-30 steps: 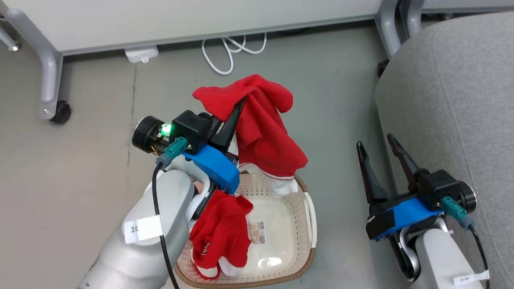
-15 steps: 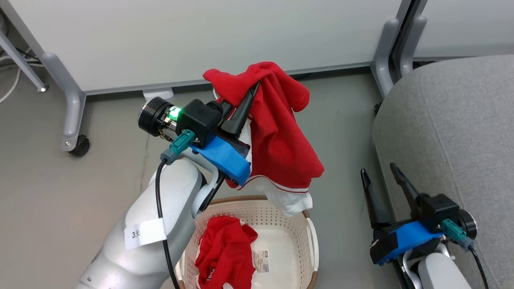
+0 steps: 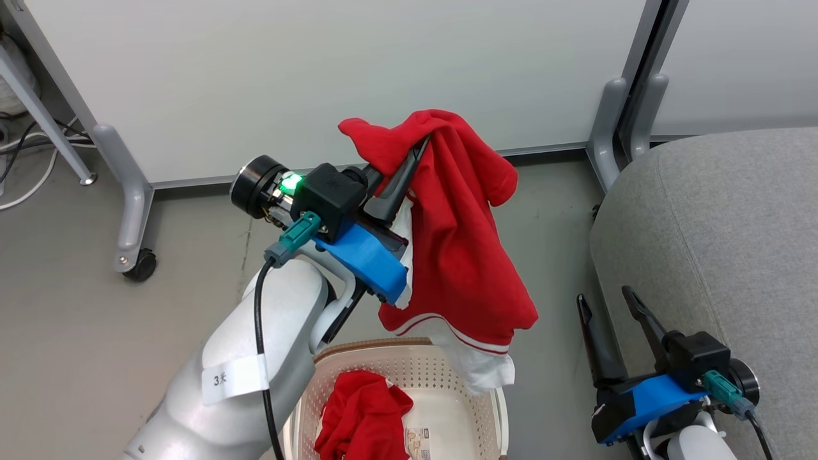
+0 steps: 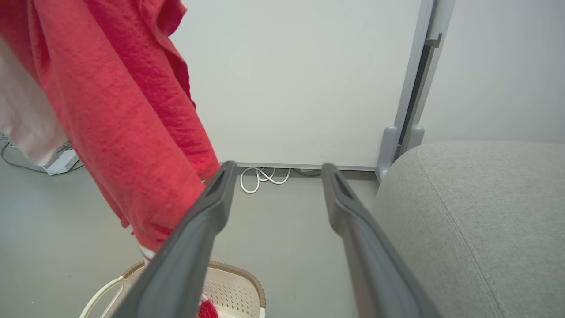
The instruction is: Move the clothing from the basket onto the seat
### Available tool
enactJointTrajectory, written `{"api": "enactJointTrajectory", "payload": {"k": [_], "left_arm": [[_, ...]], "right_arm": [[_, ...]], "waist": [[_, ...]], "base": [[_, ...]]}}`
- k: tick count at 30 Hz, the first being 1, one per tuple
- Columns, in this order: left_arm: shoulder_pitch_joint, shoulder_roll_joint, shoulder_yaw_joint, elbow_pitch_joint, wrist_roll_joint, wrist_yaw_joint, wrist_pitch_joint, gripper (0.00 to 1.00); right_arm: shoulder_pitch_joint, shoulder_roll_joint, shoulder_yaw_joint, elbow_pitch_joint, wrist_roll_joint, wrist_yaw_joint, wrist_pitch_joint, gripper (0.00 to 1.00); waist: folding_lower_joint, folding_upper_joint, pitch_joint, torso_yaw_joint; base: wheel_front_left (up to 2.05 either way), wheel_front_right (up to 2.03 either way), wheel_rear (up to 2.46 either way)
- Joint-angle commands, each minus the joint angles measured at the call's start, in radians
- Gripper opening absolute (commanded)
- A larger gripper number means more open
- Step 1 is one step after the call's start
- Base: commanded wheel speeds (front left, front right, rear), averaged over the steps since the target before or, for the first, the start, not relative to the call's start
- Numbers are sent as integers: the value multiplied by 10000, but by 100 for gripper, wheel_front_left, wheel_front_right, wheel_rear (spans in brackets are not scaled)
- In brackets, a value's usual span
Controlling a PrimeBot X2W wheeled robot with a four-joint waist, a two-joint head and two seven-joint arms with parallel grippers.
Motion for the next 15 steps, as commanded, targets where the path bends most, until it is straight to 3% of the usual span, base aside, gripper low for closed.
{"api": "enactJointTrajectory", "payload": {"k": [1,15], "left_arm": [[88,38,-36,-80,-46,22,7,0],[197,147,-146,-315,-161,159,175,0]], "right_arm": [[160,-43,-21,-18,-25,5,-60,100],[-413,-42,800,-724,-414,5,-60,100]], "waist": [[1,-1,-35,4],[1,-1,-81,49]], "base": [[0,0,0],[0,0,0]]}}
